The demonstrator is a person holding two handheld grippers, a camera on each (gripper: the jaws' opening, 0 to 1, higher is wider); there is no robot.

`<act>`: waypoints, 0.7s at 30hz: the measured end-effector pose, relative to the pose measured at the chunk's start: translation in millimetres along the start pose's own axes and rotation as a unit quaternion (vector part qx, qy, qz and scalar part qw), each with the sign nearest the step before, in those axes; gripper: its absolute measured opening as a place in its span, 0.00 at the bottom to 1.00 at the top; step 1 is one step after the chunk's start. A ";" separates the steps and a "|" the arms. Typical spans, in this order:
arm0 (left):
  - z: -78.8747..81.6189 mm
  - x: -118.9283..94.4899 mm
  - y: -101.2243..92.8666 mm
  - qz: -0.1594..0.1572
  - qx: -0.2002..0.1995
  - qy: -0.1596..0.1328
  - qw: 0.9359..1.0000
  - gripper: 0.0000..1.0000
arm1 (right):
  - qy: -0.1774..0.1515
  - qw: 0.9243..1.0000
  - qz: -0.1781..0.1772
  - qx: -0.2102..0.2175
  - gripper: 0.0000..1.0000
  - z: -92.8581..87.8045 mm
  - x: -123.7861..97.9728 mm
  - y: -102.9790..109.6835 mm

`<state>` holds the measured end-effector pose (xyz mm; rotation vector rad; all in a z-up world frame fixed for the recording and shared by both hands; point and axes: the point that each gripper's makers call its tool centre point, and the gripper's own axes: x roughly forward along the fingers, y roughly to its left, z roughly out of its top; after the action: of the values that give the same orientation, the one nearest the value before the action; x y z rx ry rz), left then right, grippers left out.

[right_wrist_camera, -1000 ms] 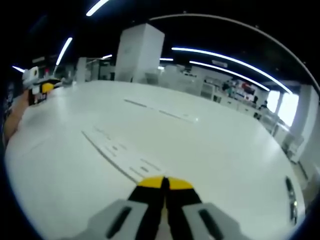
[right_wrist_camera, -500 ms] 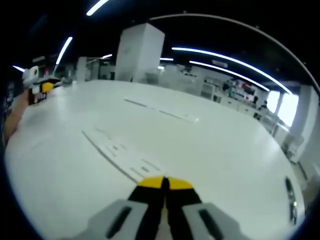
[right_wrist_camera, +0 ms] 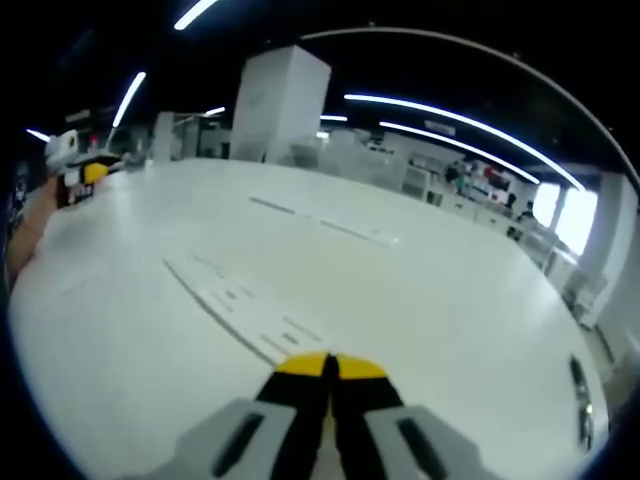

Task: Locate the socket holder cover, grip the socket holder cover, clip it into the socket holder slot.

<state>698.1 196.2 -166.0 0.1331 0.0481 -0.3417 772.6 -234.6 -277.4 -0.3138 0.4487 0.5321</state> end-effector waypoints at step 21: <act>1.2 -1.2 -0.6 0.001 -0.001 -0.003 1.000 0.48 | -0.004 0.999 0.029 0.021 0.04 -2.6 -4.0 0.3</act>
<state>696.7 196.0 -164.8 0.1296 0.0415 -0.3398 768.5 -237.0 -277.7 -0.2589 0.4624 0.5793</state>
